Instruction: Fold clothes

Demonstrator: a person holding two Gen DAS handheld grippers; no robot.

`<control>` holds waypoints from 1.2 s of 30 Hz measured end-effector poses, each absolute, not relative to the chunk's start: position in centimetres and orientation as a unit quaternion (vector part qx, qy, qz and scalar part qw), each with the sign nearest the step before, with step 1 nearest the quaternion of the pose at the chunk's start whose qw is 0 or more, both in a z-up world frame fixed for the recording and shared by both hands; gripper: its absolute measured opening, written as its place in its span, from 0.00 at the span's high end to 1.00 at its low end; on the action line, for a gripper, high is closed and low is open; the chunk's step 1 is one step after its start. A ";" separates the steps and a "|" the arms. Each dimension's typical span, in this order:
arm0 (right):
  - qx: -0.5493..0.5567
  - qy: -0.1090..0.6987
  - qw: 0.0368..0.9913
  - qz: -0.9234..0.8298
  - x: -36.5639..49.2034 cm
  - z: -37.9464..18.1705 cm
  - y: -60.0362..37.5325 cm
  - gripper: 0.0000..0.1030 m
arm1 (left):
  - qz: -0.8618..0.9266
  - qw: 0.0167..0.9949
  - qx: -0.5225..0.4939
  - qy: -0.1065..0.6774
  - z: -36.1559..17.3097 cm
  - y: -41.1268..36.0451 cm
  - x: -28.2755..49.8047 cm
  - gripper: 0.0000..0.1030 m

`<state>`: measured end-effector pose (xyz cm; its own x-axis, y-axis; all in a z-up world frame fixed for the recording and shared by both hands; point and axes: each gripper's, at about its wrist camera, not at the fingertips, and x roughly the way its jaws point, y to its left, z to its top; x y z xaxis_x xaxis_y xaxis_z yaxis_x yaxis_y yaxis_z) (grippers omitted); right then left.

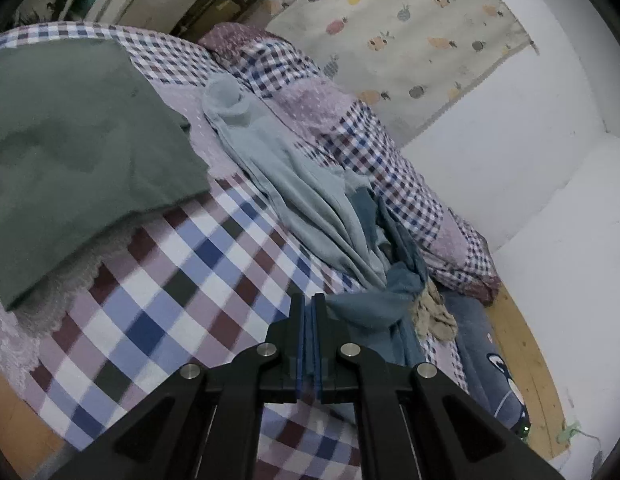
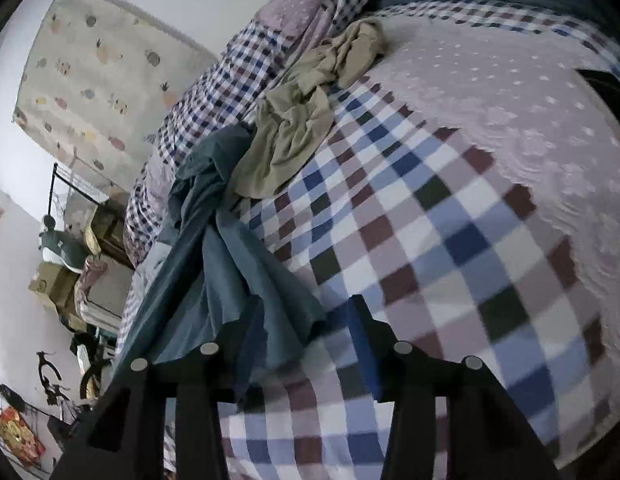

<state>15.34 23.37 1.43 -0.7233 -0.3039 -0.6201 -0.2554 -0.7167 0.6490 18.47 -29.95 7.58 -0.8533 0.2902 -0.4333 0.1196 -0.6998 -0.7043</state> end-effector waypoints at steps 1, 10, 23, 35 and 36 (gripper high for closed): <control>0.376 -0.380 0.016 -0.845 15.0 1.1 23.0 0.54 | 0.882 0.044 -0.262 -0.388 7.6 -30.4 18.5 0.99; 0.404 -0.337 0.001 -0.850 13.7 0.3 20.7 0.54 | 0.855 0.019 -0.341 -0.391 4.9 -32.0 16.6 0.96; 0.374 -0.334 -0.005 -0.865 14.7 1.7 20.9 0.54 | 0.851 0.055 -0.401 -0.336 4.2 -29.2 16.6 0.26; 0.376 -0.254 0.136 -0.880 14.3 3.4 12.7 0.54 | 0.886 0.198 -0.366 -0.206 7.5 -20.2 17.5 0.95; 0.378 -0.257 0.160 -0.875 14.2 3.4 11.8 0.54 | 0.886 0.226 -0.356 -0.190 8.0 -18.8 18.1 0.96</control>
